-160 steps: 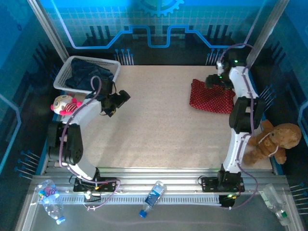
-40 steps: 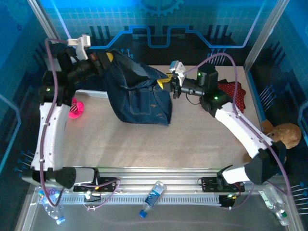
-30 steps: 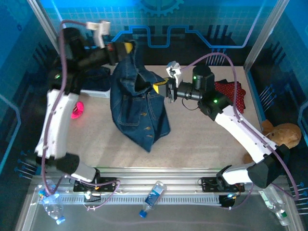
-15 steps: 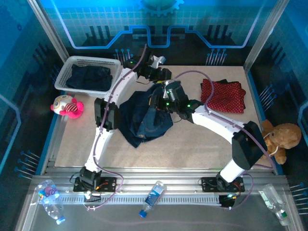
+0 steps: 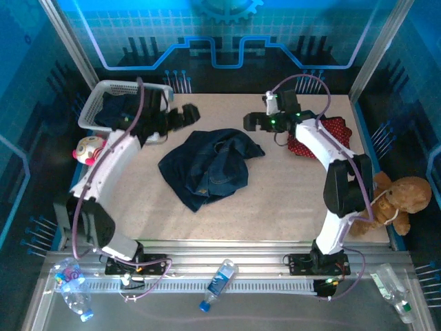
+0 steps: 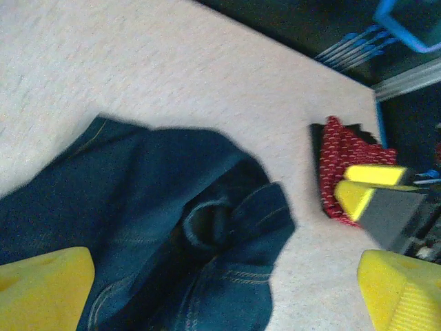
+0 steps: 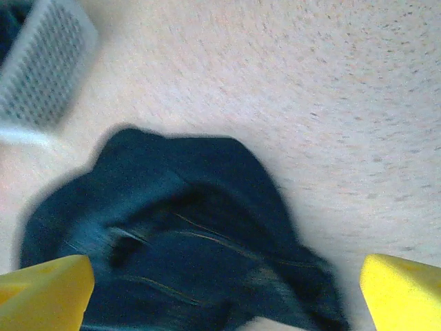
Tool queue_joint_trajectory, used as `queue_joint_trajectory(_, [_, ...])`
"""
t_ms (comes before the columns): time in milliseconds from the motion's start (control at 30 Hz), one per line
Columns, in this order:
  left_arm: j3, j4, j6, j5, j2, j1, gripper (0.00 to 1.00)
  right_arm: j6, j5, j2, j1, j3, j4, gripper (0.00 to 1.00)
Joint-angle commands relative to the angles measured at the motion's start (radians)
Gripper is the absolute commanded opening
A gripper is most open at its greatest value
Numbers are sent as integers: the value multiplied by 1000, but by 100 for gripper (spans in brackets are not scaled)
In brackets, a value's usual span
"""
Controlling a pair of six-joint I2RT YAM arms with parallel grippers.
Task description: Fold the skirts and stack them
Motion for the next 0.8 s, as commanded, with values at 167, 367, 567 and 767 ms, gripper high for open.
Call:
queue_joint_trajectory(167, [-490, 257, -26, 76, -222, -106, 99, -904, -277, 164, -82, 81, -361, 89])
queue_joint_trajectory(367, [-489, 191, 103, 9, -103, -287, 96, -1010, -243, 266, -55, 122, -291, 86])
queue_joint_trajectory(567, [-432, 237, 92, -89, 103, -337, 82, -1036, -316, 348, 2, 219, -343, 74])
queue_joint_trajectory(767, [-399, 218, 135, -67, 14, -293, 0, -933, -418, 169, -71, 149, -330, 0])
